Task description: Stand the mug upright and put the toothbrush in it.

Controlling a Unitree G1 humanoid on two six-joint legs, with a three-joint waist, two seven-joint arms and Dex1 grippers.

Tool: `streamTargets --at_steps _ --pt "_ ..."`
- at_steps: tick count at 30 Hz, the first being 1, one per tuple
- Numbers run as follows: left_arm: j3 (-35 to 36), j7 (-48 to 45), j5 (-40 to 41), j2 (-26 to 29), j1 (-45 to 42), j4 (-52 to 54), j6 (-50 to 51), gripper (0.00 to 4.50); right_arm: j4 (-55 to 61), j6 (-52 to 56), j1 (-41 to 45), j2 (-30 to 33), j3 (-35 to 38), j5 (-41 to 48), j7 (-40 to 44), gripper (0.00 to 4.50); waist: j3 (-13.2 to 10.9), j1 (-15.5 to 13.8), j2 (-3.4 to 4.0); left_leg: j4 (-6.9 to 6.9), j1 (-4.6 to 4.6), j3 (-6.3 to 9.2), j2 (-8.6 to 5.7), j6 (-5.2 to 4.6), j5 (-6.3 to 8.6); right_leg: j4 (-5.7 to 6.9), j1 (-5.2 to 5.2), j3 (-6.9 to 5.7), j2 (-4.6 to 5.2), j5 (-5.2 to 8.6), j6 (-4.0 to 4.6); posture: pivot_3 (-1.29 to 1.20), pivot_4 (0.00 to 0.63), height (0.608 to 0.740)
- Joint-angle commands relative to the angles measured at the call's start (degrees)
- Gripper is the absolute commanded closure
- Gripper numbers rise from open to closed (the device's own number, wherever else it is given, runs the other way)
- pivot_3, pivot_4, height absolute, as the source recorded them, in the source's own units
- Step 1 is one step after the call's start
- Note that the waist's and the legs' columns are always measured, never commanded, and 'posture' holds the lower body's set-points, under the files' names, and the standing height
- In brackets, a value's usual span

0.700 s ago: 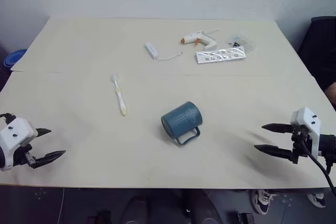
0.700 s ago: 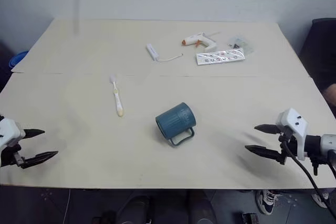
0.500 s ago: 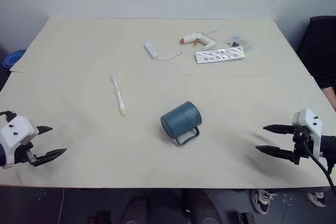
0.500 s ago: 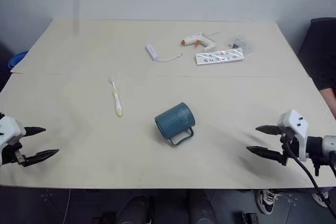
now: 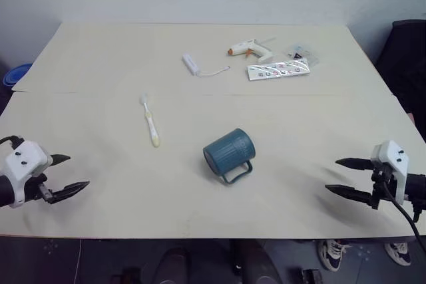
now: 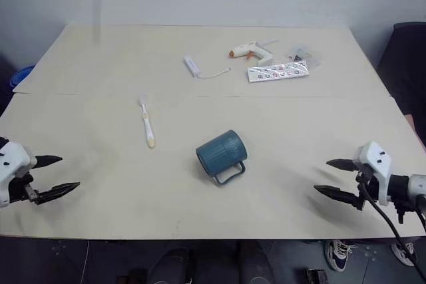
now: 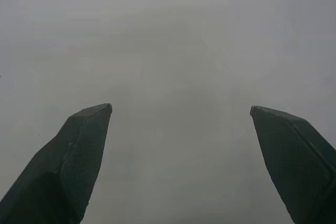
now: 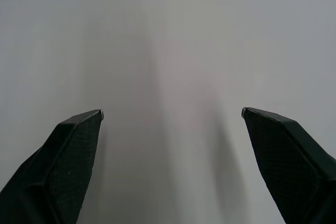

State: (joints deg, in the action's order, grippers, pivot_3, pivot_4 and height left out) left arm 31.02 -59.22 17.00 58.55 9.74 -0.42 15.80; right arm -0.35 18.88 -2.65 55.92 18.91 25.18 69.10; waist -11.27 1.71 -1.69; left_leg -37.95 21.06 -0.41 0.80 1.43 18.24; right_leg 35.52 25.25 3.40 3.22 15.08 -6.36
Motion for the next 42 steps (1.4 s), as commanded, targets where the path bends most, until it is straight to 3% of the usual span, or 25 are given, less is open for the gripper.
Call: streamTargets --at_steps 1,7,10,12,15,17,20,25,28,32,42 --pt "0.35 0.13 1.43 -0.25 -0.82 2.26 1.21 0.00 3.18 1.27 -0.74 -0.50 1.20 1.08 -1.17 0.12 0.00 -0.01 0.00 0.00 0.00 0.00 0.00 0.00 0.00 0.01 0.00 0.00 0.00 0.00 0.00 0.00 0.150 0.740" --pt "-1.71 -2.06 3.66 1.45 -2.52 8.08 5.11 0.00 17.97 14.78 -2.78 -0.54 2.15 8.70 -5.95 0.12 0.00 -0.02 0.00 -0.01 0.00 0.04 0.02 0.00 0.00 0.07 0.01 -0.01 -0.01 0.00 0.00 0.00 0.150 0.740" --pt "-2.59 -4.18 7.29 2.46 -3.71 13.74 9.57 0.00 25.53 26.84 -1.56 -1.12 3.15 16.82 -12.36 0.12 0.01 -0.05 -0.02 -0.06 0.02 0.06 0.03 0.00 0.00 0.10 0.00 0.00 0.00 0.00 0.00 0.00 0.150 0.740" --pt "-3.73 -5.87 10.11 3.67 -5.26 17.51 12.14 0.00 30.86 37.34 0.37 -2.62 3.49 28.01 -19.83 0.27 0.01 -0.06 -0.03 -0.07 0.02 0.07 0.07 0.00 0.00 0.09 0.00 0.00 0.02 0.00 0.00 0.00 0.150 0.740" --pt "-6.45 -7.02 14.21 5.36 -9.72 21.96 15.77 0.00 37.07 47.39 1.64 -2.23 1.49 48.83 -33.85 0.95 0.02 -0.08 -0.03 -0.07 0.04 0.12 0.13 0.00 0.00 0.11 0.01 -0.01 0.03 0.00 0.00 0.00 0.150 0.740" --pt "-8.94 -7.45 15.31 6.13 -13.16 23.65 16.69 0.00 34.77 45.63 2.23 -0.47 -2.90 64.99 -51.94 1.64 0.02 -0.09 -0.03 -0.07 0.08 0.15 0.11 0.00 0.00 0.10 0.00 -0.04 0.01 0.01 0.01 0.00 0.150 0.740" --pt "-11.76 -8.26 16.41 6.85 -17.06 25.14 17.45 0.00 29.24 37.09 5.26 1.66 -12.15 85.00 -76.17 1.64 0.03 0.00 -0.06 -0.11 0.06 0.09 0.02 0.00 0.00 0.08 -0.02 0.00 0.08 0.01 0.01 0.00 0.150 0.740" --pt "-16.69 -8.78 16.49 6.46 -23.39 25.06 17.65 0.00 21.49 32.84 14.32 -15.51 -17.73 87.82 -96.06 1.64 0.18 0.40 -0.34 -0.16 0.09 0.07 0.05 0.00 -0.01 0.03 -0.01 0.12 -0.22 0.00 -0.01 0.00 0.150 0.740" --pt "-19.03 -8.86 15.90 6.08 -25.87 24.73 17.21 0.00 17.69 33.44 17.87 -26.03 -17.36 87.82 -106.59 1.64 0.17 0.40 -0.32 -0.13 0.16 0.09 0.16 0.00 -0.01 0.15 0.14 0.27 -0.42 0.00 0.00 0.00 0.150 0.740" --pt "-20.25 -8.97 15.58 5.97 -27.81 23.86 16.72 0.00 16.66 34.27 18.91 -34.83 -14.97 87.82 -116.93 1.64 0.16 0.33 -0.28 -0.10 0.23 0.12 0.43 0.02 0.00 0.14 0.21 0.25 -0.53 0.03 0.06 0.00 0.150 0.740" --pt "-19.71 -8.09 14.85 5.34 -26.89 23.74 15.57 0.00 21.89 36.67 15.36 -36.39 -11.09 87.82 -118.20 1.64 0.17 0.21 -0.28 -0.11 0.20 0.02 0.76 0.03 0.01 0.12 0.22 0.25 -0.67 0.06 0.15 0.00 0.150 0.740"
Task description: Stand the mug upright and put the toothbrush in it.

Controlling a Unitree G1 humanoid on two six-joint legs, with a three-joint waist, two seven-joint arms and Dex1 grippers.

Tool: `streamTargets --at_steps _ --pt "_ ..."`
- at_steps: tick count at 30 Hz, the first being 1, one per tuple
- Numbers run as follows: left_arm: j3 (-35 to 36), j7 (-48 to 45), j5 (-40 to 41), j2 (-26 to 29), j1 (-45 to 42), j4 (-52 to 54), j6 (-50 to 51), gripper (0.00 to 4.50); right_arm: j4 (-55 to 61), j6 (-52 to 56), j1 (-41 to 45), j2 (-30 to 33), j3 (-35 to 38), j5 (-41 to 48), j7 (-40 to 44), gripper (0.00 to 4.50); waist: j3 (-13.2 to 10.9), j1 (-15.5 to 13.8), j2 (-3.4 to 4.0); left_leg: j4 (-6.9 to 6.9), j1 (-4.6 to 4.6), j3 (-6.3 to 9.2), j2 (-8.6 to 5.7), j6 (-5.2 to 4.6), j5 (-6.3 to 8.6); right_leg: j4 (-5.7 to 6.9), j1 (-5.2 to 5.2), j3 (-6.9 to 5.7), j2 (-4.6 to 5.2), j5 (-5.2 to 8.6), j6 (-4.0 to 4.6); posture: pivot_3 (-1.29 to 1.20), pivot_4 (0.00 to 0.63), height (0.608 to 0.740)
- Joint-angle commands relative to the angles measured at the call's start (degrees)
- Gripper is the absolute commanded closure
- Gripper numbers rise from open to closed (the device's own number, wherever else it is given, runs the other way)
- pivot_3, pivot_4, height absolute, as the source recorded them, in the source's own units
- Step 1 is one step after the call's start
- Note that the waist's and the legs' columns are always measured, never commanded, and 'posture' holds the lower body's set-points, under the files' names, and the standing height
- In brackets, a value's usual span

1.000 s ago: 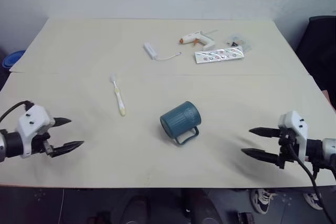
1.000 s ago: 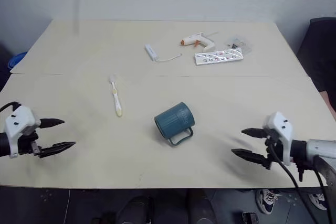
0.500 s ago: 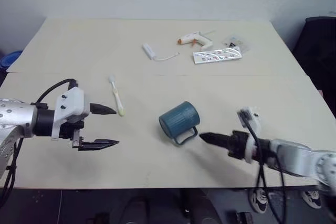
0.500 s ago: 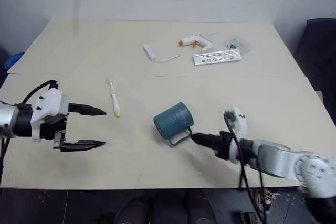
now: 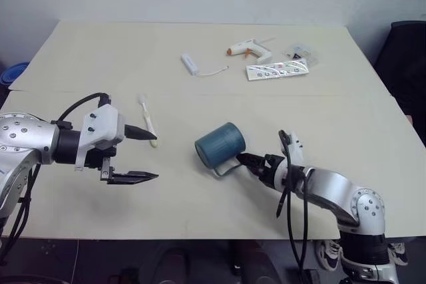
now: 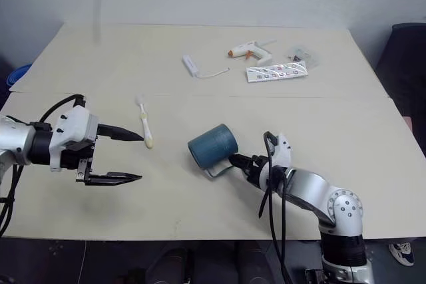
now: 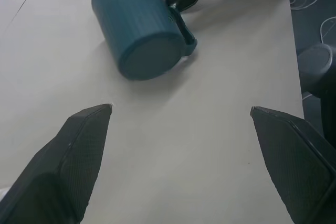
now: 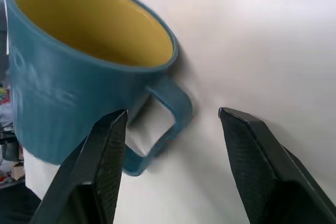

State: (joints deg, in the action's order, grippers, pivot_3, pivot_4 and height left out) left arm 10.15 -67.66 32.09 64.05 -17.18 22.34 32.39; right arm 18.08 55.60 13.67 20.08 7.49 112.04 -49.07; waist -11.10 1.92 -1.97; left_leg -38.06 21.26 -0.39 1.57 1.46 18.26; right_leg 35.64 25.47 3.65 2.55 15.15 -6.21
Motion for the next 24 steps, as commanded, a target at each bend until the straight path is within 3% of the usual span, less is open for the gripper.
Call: streamTargets --at_steps 1,12,21,24 --pt "1.08 0.50 -0.24 -0.24 -0.07 1.02 -1.07 0.00 3.67 -0.43 -1.23 -1.28 -0.12 0.96 -0.77 1.64 0.00 0.01 0.00 0.00 0.00 0.01 0.02 0.00 0.00 0.01 0.00 0.00 -0.03 0.01 0.02 0.00 0.150 0.740" --pt "0.79 0.66 -0.64 0.00 -1.13 1.21 -1.50 0.00 5.82 -4.16 -1.77 -13.30 -2.10 0.96 -11.09 1.64 -0.01 1.25 0.03 0.06 -0.03 0.07 0.16 0.00 0.00 0.05 0.02 -0.04 -0.12 0.01 0.17 0.00 0.150 0.740" --pt "0.89 0.89 -0.83 0.26 -1.93 1.31 -1.11 0.00 -0.87 0.56 0.26 -14.12 -1.77 0.96 -10.60 1.64 -0.01 1.32 0.04 0.06 -0.04 0.08 0.16 0.00 0.00 0.05 0.02 -0.06 -0.11 0.02 0.19 0.00 0.150 0.740" --pt "0.95 1.10 -0.96 0.31 -2.17 1.12 -1.03 0.00 -3.31 1.86 0.88 -13.50 -1.62 0.96 -10.71 2.22 0.00 1.36 0.04 0.06 -0.05 0.08 0.17 0.00 0.00 0.05 0.02 -0.06 -0.12 0.02 0.20 0.00 0.150 0.740"
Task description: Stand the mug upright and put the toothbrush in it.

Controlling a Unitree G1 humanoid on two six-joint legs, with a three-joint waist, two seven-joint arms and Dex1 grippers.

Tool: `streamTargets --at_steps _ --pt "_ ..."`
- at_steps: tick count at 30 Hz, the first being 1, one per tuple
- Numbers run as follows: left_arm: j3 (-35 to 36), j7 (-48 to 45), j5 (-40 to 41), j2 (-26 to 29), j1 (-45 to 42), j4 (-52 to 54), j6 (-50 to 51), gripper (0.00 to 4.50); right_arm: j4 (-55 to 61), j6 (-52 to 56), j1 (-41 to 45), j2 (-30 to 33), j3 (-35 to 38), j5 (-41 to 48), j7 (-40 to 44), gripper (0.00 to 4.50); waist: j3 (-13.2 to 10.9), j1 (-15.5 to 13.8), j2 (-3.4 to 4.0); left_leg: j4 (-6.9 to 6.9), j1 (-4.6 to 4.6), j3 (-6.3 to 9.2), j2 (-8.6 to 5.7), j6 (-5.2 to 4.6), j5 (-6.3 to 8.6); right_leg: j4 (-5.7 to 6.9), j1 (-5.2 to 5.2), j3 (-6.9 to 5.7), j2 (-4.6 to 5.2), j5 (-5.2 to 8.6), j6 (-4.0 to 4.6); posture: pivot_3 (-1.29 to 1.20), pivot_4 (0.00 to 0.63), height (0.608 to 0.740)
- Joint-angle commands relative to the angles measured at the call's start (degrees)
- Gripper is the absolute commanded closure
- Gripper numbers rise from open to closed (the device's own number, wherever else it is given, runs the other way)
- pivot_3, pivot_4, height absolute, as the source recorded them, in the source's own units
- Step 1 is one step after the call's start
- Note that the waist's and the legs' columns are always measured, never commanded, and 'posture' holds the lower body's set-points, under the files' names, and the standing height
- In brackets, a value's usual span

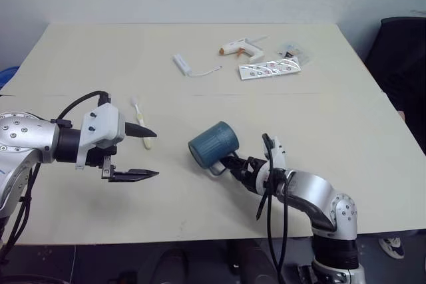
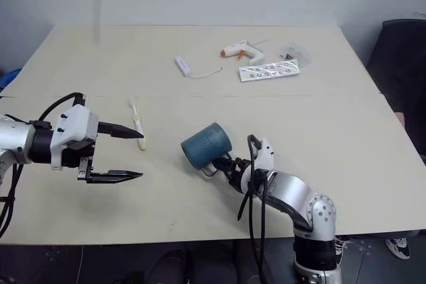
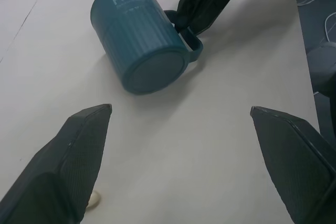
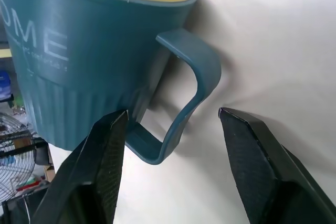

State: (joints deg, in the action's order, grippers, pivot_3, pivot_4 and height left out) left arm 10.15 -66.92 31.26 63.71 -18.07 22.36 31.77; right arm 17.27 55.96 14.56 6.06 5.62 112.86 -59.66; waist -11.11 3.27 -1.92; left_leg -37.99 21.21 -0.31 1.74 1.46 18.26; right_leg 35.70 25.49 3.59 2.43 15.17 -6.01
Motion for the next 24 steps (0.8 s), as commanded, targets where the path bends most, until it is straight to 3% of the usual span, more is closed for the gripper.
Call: streamTargets --at_steps 1,6,7,15,18,21,24 --pt "0.92 0.46 -0.20 0.63 -1.37 1.09 -0.42 0.00 -3.57 1.97 0.34 0.74 0.35 0.14 -0.15 2.55 0.00 0.07 0.00 0.00 -0.01 -0.01 0.00 0.00 0.00 0.00 0.00 0.00 0.00 0.00 0.00 0.00 0.150 0.740" --pt "0.94 0.57 -0.06 0.75 -2.05 0.88 -0.16 0.00 -8.32 4.51 2.80 2.00 1.19 0.14 0.42 4.35 0.00 0.19 0.00 0.00 -0.03 -0.03 0.00 0.00 0.00 0.02 0.00 0.01 -0.03 0.01 0.01 0.00 0.150 0.740" --pt "0.93 0.61 -0.04 0.75 -2.17 0.82 -0.12 0.00 -8.99 4.97 3.11 2.30 1.38 0.14 0.61 4.46 0.00 0.13 0.01 0.00 -0.02 -0.02 0.00 0.00 0.00 0.01 0.00 0.01 -0.03 0.01 0.01 0.00 0.150 0.740" --pt "0.91 1.09 -0.02 0.28 -2.08 0.74 -0.07 0.00 -11.14 7.04 4.47 5.10 2.73 0.14 4.08 4.46 0.01 0.00 0.01 0.01 0.00 -0.01 -0.01 -0.01 0.01 -0.02 -0.01 -0.01 -0.01 0.00 0.00 0.00 0.150 0.740" --pt "1.30 2.25 0.72 -0.55 -1.88 0.83 0.86 0.00 -10.34 8.49 8.99 12.29 1.68 -1.43 11.91 4.46 -0.04 -0.08 0.09 0.00 0.02 -0.04 -0.03 -0.01 0.01 -0.05 -0.01 0.01 0.01 -0.01 -0.02 0.00 0.150 0.740" --pt "2.10 3.95 1.94 -1.90 -1.37 1.27 2.37 0.00 -7.93 7.20 14.91 17.98 0.86 -13.78 26.37 4.46 -0.08 -0.20 0.16 -0.05 0.08 -0.09 -0.11 -0.01 0.01 -0.14 0.00 0.02 0.07 -0.06 -0.11 0.00 0.150 0.740" --pt "4.25 7.38 5.26 -4.50 -1.74 1.35 6.48 0.00 -6.39 -4.42 20.21 23.62 -6.81 -39.77 43.95 4.46 -0.08 0.01 0.17 -0.04 0.08 -0.10 -0.21 -0.03 0.02 -0.17 0.01 0.01 -0.07 -0.07 -0.12 0.00 0.150 0.740"
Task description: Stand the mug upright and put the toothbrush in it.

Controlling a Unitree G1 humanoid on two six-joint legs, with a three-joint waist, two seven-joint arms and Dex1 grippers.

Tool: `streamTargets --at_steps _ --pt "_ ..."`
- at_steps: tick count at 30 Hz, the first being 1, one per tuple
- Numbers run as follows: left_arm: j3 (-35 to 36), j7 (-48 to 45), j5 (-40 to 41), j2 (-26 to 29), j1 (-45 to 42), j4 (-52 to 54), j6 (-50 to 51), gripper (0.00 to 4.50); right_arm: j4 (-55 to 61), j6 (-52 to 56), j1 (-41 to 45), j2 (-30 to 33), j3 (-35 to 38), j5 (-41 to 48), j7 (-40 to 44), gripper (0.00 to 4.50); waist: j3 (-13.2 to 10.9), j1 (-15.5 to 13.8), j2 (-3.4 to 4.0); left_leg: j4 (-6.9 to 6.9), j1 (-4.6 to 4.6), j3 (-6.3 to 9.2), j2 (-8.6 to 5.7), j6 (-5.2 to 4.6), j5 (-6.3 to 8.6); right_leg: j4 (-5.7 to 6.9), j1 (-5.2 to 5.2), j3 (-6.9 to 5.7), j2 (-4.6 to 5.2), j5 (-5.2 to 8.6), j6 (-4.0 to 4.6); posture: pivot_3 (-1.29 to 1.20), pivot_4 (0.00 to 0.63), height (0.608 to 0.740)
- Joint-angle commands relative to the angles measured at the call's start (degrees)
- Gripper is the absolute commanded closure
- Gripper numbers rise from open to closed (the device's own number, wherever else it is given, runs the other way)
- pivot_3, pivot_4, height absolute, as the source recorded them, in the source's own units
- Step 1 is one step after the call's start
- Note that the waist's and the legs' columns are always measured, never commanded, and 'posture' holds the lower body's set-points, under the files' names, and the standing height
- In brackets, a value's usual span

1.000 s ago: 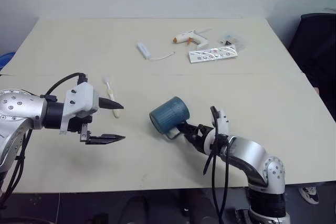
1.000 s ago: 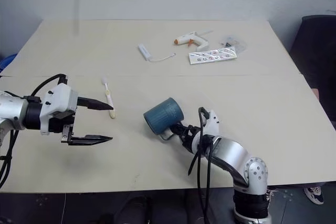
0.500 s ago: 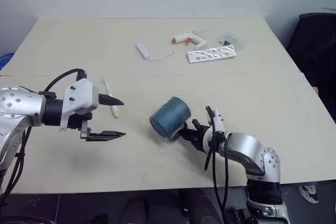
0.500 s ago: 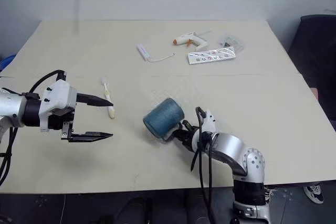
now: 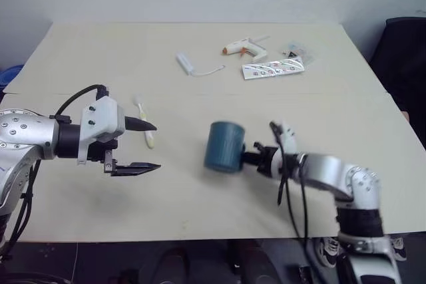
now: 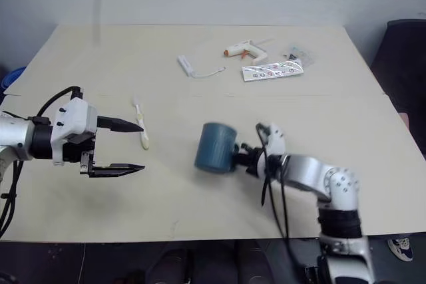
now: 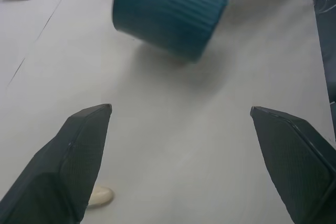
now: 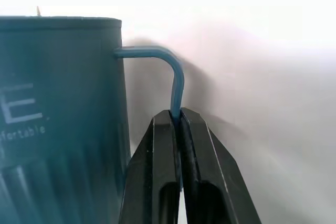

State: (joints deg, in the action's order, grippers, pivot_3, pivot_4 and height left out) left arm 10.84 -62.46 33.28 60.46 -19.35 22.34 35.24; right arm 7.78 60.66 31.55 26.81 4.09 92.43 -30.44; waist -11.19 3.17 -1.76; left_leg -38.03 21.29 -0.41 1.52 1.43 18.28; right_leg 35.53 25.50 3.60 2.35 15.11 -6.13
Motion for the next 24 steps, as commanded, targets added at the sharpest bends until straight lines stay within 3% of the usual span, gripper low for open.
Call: streamTargets --at_steps 1,3,5,12,20,24 --pt "3.94 3.56 3.81 -1.62 -0.56 1.38 3.79 0.00 2.79 -11.43 3.71 3.29 -6.67 -23.96 18.04 4.46 0.00 0.12 0.00 0.00 -0.01 0.01 0.02 -0.04 0.03 0.00 0.00 0.00 -0.08 0.01 0.02 0.00 0.150 0.740" --pt "4.76 5.74 4.51 -2.83 -0.92 0.78 5.18 0.00 0.87 -25.56 4.23 4.43 -15.26 -41.95 28.50 4.46 0.01 0.06 -0.02 0.03 0.00 0.09 0.12 -0.12 0.08 0.02 0.03 -0.04 -0.25 0.06 0.11 0.00 0.150 0.740" --pt "4.95 6.92 4.47 -3.41 -1.10 0.38 5.61 0.00 -2.24 -35.99 4.07 3.12 -19.87 -54.04 34.58 4.46 0.01 0.13 -0.02 0.09 -0.02 0.10 0.15 -0.13 0.12 0.06 0.09 -0.04 -0.30 0.11 0.20 0.00 0.150 0.740" --pt "3.67 8.02 4.27 -3.72 -2.75 -0.19 5.80 0.00 -22.02 -64.33 2.11 -9.09 -22.72 -77.20 38.67 4.46 0.01 0.21 -0.03 0.00 -0.01 -0.03 0.10 0.11 0.11 0.35 0.15 0.00 -0.10 0.08 0.16 0.00 0.150 0.740" --pt "3.12 7.60 3.56 -3.52 -2.54 -0.35 5.22 0.00 -30.50 -70.50 -1.60 -11.78 -19.28 -84.28 44.04 4.46 0.02 0.16 -0.04 -0.04 -0.09 -0.08 0.08 0.20 0.10 0.39 0.02 -0.01 0.08 0.00 0.03 0.00 0.150 0.740" --pt "3.15 8.73 3.50 -4.20 -2.49 -0.57 5.53 0.00 -24.93 -67.02 -3.84 -10.54 -16.76 -83.76 46.96 3.28 0.02 0.10 -0.04 -0.04 -0.11 -0.05 0.06 0.20 0.10 0.43 0.02 -0.03 0.03 0.01 0.05 0.00 0.150 0.740"
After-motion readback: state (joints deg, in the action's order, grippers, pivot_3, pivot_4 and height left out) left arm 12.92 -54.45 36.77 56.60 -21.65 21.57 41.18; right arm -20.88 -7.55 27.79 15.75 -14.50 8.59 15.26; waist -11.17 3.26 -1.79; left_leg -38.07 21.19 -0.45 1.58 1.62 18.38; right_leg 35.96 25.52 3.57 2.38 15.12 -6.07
